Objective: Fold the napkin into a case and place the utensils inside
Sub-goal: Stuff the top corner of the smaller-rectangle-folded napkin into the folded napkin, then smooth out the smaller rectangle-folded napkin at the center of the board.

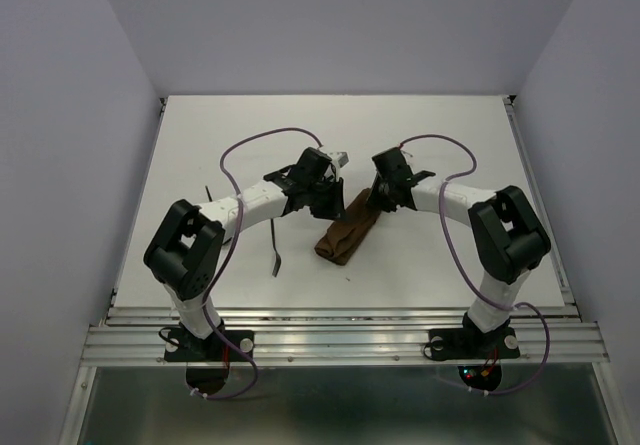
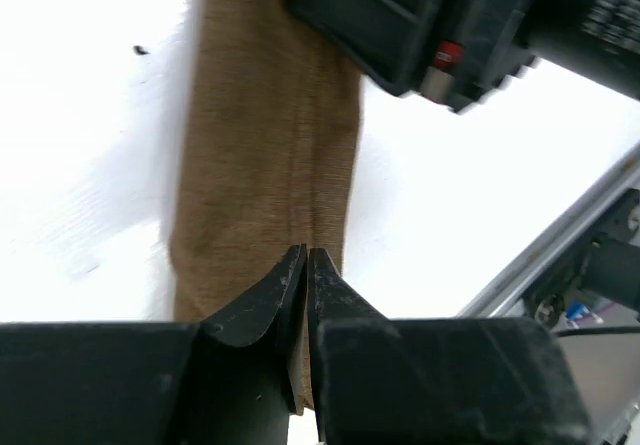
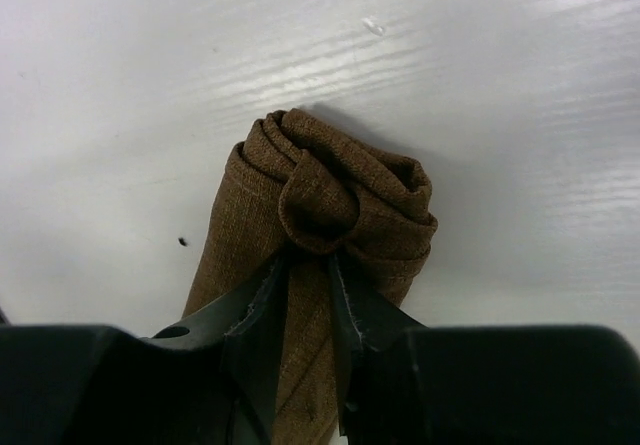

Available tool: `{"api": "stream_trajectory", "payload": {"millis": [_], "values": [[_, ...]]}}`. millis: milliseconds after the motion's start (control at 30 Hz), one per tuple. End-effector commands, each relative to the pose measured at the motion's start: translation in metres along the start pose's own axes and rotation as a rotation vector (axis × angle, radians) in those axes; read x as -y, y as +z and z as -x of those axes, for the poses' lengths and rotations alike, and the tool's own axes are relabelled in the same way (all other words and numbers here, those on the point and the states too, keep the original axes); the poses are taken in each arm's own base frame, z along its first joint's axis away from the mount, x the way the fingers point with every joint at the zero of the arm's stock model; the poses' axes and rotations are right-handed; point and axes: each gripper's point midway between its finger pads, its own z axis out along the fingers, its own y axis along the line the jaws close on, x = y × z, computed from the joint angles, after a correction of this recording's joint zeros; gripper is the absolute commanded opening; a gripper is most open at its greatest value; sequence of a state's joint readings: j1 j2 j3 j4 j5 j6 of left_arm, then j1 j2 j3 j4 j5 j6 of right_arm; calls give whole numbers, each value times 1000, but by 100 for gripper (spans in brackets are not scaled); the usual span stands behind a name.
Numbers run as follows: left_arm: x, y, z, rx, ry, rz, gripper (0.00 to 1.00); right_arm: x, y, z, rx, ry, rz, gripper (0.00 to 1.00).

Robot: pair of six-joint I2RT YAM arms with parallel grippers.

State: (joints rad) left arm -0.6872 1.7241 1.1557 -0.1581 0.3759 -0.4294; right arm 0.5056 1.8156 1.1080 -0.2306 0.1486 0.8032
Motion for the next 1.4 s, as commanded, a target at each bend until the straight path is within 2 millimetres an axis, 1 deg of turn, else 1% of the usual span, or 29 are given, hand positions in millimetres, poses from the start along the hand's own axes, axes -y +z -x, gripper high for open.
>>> {"api": "stream_trajectory", "payload": {"millis": [0, 33, 67, 167, 233, 433, 467, 500, 533, 600, 633, 733, 767, 800, 867, 900, 1033, 1067, 1100, 1133, 1167, 1333, 1367], "values": [[2, -23, 18, 76, 48, 48, 17, 25, -24, -2, -2, -51, -83, 29], [3, -24, 20, 80, 51, 50, 17, 23, -28, -1, -2, -54, -69, 29], [3, -25, 21, 81, 54, 53, 17, 19, -38, 4, 17, -48, -45, 29], [4, -26, 24, 90, 59, 54, 17, 16, -52, 9, 38, -50, -17, 29], [3, -26, 24, 91, 62, 59, 17, 16, -55, 9, 40, -56, -14, 29], [2, -29, 29, 113, 78, 87, 18, 20, -54, 4, 25, -60, -23, 28], [2, -29, 29, 113, 87, 96, 23, 20, -54, 4, 23, -60, -21, 28], [0, -30, 31, 119, 94, 122, 25, 21, -54, 3, 23, -60, -23, 28], [3, -29, 28, 115, 109, 131, 28, 21, -53, 3, 24, -60, -24, 28], [3, -29, 26, 109, 136, 161, 34, 22, -52, 4, 25, -66, -32, 27], [6, -27, 22, 101, 147, 166, 34, 23, -52, 5, 29, -69, -36, 27], [0, -25, 14, 77, 152, 193, 35, 29, -48, 7, 44, -82, -66, 27], [-3, -23, 9, 67, 147, 196, 31, 30, -45, 5, 40, -85, -75, 27], [-2, -23, 9, 68, 145, 194, 28, 31, -44, 5, 38, -89, -79, 27], [-6, -20, -3, 40, 138, 190, 22, 32, -39, 4, 30, -102, -87, 25], [-9, -18, -12, 18, 130, 183, 17, 32, -34, 3, 22, -108, -95, 25], [-7, -24, -27, 14, 100, 150, 15, 28, -26, 4, 12, -126, -96, 19], [-6, -25, -29, 14, 95, 136, 15, 26, -25, 4, 10, -127, -87, 14], [-7, -25, -35, 4, 85, 133, 15, 25, -24, 4, 10, -126, -85, 11], [-5, -27, -37, 5, 76, 121, 14, 24, -23, 4, 6, -128, -80, 8], [-2, -26, -39, 0, 72, 101, 13, 23, -24, 4, 6, -127, -75, 7], [-2, -19, -56, -33, 54, 65, 11, 19, -23, 3, 0, -124, -60, 5], [3, -16, -58, -38, 54, 41, 10, 18, -23, 4, -1, -122, -57, 5]]}}
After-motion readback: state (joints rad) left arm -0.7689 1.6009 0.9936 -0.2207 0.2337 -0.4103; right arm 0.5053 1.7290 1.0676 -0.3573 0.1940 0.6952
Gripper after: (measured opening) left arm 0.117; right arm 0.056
